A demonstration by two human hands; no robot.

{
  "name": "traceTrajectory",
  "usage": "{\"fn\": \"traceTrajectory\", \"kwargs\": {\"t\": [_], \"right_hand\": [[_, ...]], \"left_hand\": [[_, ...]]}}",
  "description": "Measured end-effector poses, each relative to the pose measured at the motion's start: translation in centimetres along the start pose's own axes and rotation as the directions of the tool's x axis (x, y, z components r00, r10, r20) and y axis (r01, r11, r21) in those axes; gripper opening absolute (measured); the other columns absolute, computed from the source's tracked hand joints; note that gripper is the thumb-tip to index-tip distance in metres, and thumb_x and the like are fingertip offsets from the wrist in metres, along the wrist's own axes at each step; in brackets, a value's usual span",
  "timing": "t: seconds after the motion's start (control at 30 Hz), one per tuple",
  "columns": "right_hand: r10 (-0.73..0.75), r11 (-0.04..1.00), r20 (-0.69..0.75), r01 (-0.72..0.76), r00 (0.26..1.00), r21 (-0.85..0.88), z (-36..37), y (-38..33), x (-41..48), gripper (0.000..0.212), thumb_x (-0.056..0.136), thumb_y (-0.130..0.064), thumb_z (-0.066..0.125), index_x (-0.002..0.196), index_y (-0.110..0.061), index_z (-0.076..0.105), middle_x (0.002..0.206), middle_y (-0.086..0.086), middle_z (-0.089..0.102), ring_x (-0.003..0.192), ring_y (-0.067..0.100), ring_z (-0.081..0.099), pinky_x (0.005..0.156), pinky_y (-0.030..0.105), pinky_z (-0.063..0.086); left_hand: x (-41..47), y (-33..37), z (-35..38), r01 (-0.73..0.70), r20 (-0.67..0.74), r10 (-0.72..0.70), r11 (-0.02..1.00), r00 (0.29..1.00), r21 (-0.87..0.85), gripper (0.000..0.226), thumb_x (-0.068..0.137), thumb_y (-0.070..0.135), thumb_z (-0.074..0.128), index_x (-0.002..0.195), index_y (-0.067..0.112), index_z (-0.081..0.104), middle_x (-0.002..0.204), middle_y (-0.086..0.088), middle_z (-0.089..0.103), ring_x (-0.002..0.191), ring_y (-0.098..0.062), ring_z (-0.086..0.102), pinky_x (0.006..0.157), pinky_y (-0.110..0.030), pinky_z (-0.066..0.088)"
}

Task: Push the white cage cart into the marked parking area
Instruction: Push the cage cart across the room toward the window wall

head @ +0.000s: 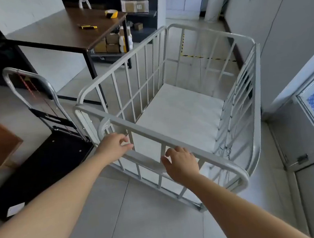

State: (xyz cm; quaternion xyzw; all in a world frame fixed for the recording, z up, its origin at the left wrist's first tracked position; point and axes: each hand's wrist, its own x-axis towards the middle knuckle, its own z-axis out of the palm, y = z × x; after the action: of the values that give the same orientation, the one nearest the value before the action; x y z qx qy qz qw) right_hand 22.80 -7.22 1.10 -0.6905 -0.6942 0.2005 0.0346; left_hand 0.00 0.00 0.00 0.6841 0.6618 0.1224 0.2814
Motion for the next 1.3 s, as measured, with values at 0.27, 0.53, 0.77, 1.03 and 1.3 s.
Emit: {"fn": "traceTrajectory", "kwargs": {"t": [0.27, 0.53, 0.77, 1.03, 1.3], "right_hand": [[-0.101, 0.983, 0.05, 0.108, 0.994, -0.149, 2.3, 0.4, 1.0, 0.043, 0.097, -0.046, 0.033, 0.123, -0.018, 0.054, 0.122, 0.004, 0.056, 0.118, 0.027, 0.043, 0.101, 0.035, 0.03], [-0.225, 0.939, 0.068, 0.235, 0.972, -0.252, 4.1, 0.5, 1.5, 0.045, 0.097, -0.051, 0.026, 0.097, -0.017, 0.055, 0.093, 0.006, 0.066, 0.094, 0.031, 0.055, 0.092, 0.039, 0.032], [-0.351, 0.895, 0.081, 0.359, 0.933, -0.265, 4.3, 0.8, 2.1, 0.039, 0.1, -0.043, 0.021, 0.093, -0.015, 0.046, 0.087, 0.008, 0.067, 0.079, 0.033, 0.057, 0.074, 0.04, 0.031], [-0.386, 0.875, 0.1, 0.398, 0.917, -0.275, 3.7, 1.1, 3.4, 0.036, 0.1, -0.041, 0.022, 0.097, -0.013, 0.046, 0.089, 0.012, 0.066, 0.081, 0.035, 0.057, 0.072, 0.041, 0.026], [-0.339, 0.891, 0.07, 0.344, 0.938, -0.297, 2.3, 3.0, 5.7, 0.035, 0.101, -0.04, 0.023, 0.099, -0.014, 0.046, 0.094, 0.01, 0.066, 0.087, 0.034, 0.057, 0.078, 0.04, 0.033]], "left_hand": [[1.4, -2.7, -0.4, -0.103, 0.126, 0.069, 0.954, 0.99, 0.282, 0.058, 0.076, 0.063, 0.063, 0.121, 0.027, 0.061, 0.117, 0.005, 0.057, 0.114, -0.019, 0.048, 0.097, -0.034, 0.035], [2.9, -3.8, -0.6, -0.265, 0.333, 0.114, 0.851, 0.936, 0.454, 0.055, 0.08, 0.074, 0.039, 0.115, 0.035, 0.056, 0.109, 0.014, 0.056, 0.116, -0.013, 0.044, 0.109, -0.036, 0.015], [3.8, -4.5, -0.7, -0.416, 0.41, 0.201, 0.727, 0.89, 0.546, 0.113, 0.048, 0.093, -0.018, 0.113, 0.029, 0.05, 0.105, 0.01, 0.053, 0.107, -0.015, 0.046, 0.107, -0.034, 0.026], [5.0, -3.8, -0.6, -0.438, 0.439, 0.19, 0.688, 0.878, 0.579, 0.084, 0.068, 0.081, 0.002, 0.112, 0.027, 0.048, 0.105, 0.009, 0.049, 0.109, -0.015, 0.046, 0.106, -0.034, 0.026], [7.6, -1.5, 0.3, -0.42, 0.403, 0.194, 0.671, 0.895, 0.611, 0.06, 0.086, 0.072, 0.021, 0.109, 0.023, 0.048, 0.109, 0.005, 0.052, 0.112, -0.017, 0.045, 0.105, -0.036, 0.026]]}}
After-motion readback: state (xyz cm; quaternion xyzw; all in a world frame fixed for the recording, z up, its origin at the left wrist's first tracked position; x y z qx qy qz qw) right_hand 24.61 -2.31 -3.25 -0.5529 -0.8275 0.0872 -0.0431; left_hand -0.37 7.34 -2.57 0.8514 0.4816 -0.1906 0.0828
